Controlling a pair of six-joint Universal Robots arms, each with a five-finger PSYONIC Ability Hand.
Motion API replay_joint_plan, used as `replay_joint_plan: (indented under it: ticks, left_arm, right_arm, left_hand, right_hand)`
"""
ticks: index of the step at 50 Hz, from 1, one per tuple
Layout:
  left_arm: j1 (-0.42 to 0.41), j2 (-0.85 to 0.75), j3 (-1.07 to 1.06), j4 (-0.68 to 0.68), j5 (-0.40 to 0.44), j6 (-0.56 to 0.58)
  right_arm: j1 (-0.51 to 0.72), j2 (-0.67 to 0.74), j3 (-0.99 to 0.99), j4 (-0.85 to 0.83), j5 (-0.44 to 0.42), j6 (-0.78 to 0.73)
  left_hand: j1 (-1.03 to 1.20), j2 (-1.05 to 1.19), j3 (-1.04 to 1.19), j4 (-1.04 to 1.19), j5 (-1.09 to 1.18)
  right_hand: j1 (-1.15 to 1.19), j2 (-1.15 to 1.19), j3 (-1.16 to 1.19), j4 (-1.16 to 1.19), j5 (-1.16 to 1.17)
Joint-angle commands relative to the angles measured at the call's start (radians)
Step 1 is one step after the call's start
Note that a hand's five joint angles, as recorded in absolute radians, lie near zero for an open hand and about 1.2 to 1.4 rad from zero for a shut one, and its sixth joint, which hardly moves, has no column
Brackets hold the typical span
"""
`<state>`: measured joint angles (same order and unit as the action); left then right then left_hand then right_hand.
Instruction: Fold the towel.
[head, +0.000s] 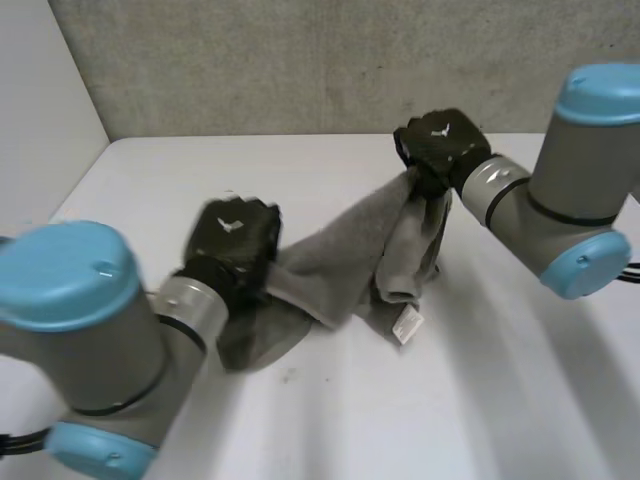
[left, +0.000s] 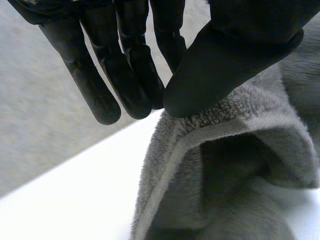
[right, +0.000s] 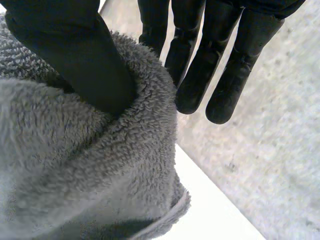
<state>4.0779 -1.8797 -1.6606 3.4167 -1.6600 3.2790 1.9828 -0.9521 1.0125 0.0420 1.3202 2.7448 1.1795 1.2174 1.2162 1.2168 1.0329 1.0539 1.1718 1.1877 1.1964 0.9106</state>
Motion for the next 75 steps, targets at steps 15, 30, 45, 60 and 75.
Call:
replay_joint_plan:
  ticks: [15, 30, 45, 60, 75]
  left_arm:
    - [-0.01, -0.219, 0.177, 0.145, -0.009, 0.005]
    - [0.139, -0.016, -0.037, 0.067, 0.003, 0.013]
    - [0.188, -0.187, 0.013, 0.013, 0.019, 0.028]
    - [0.202, -0.32, 0.134, 0.055, 0.025, 0.05]
    - [0.2, -0.38, 0.179, 0.095, 0.161, 0.051]
  right_arm:
    - [-0.091, 0.07, -0.006, -0.172, 0.106, -0.077]
    - [-0.085, -0.287, 0.49, 0.048, 0.085, -0.007]
    - [-0.075, -0.317, 0.692, -0.03, -0.024, 0.157]
    - [-0.035, -0.31, 0.753, -0.106, -0.016, 0.153]
    - [-0.022, -0.28, 0.773, -0.189, -0.007, 0.147]
  left_hand:
    - [-0.948, -0.986, -0.985, -0.986, -0.976]
    - [-0.896, -0.934, -0.932, -0.933, -0.924]
    - [-0.793, -0.831, -0.829, -0.83, -0.821]
    - [-0.679, -0.717, -0.715, -0.716, -0.707]
    - [-0.224, -0.262, -0.261, -0.261, -0.252]
  right_hand:
    - [-0.879, -0.997, -1.013, -1.022, -0.911]
    - [-0.861, -0.979, -0.995, -1.003, -0.892]
    - [-0.816, -0.934, -0.95, -0.959, -0.847]
    - [-0.775, -0.893, -0.909, -0.918, -0.807]
    - [-0.763, -0.881, -0.897, -0.906, -0.795]
